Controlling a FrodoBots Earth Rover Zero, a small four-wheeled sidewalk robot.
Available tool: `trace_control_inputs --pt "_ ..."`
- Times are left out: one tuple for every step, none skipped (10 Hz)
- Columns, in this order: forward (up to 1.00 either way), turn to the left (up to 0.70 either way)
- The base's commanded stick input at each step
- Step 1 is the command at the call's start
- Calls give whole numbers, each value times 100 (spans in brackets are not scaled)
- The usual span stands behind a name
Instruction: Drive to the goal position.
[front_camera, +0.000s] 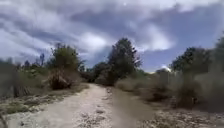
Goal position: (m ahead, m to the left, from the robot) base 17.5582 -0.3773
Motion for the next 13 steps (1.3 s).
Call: trace_control_inputs --pt "85 0" --pt "85 0" --pt "85 5" --pt "85 23" --pt "85 34" --pt "85 21" --pt "85 4" --pt "85 0" --pt "85 0" --pt "85 0" --pt "85 0" --pt "85 0" --pt "85 0"
